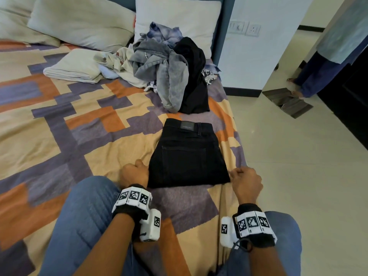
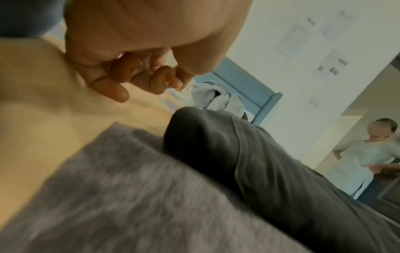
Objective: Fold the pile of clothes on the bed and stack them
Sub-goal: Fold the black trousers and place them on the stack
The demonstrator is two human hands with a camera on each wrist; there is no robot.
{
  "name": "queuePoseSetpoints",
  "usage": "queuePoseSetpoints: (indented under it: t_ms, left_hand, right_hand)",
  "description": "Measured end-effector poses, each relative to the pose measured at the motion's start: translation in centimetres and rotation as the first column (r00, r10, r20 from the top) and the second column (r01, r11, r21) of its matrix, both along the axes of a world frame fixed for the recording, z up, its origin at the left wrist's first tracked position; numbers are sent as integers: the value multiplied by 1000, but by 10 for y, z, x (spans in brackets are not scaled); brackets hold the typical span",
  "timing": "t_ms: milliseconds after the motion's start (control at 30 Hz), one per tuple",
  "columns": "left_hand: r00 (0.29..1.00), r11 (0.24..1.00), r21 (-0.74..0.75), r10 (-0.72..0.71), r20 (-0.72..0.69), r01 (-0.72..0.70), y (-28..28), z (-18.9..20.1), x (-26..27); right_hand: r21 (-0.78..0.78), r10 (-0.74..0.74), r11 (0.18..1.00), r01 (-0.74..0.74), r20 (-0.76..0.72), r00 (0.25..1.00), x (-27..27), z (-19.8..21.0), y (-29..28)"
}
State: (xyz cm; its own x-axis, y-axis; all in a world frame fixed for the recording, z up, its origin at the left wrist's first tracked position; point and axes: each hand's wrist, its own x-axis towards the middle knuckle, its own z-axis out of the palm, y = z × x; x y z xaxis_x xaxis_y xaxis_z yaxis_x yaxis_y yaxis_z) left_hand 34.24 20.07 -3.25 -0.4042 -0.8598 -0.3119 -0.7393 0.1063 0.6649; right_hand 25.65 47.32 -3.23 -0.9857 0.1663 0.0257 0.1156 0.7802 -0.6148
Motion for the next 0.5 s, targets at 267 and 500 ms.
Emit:
queuePoseSetpoints:
  t_ms: [267, 500]
  left_hand:
    - [922, 941, 8, -331, -202, 339, -25, 32, -88]
    - [878, 850, 230, -434, -204, 474, -43, 8, -166]
  right_hand:
    - [-260, 174, 949, -179, -43, 984, -67, 46, -39]
    - [-350, 313, 914, -207, 279, 908, -155, 7, -96]
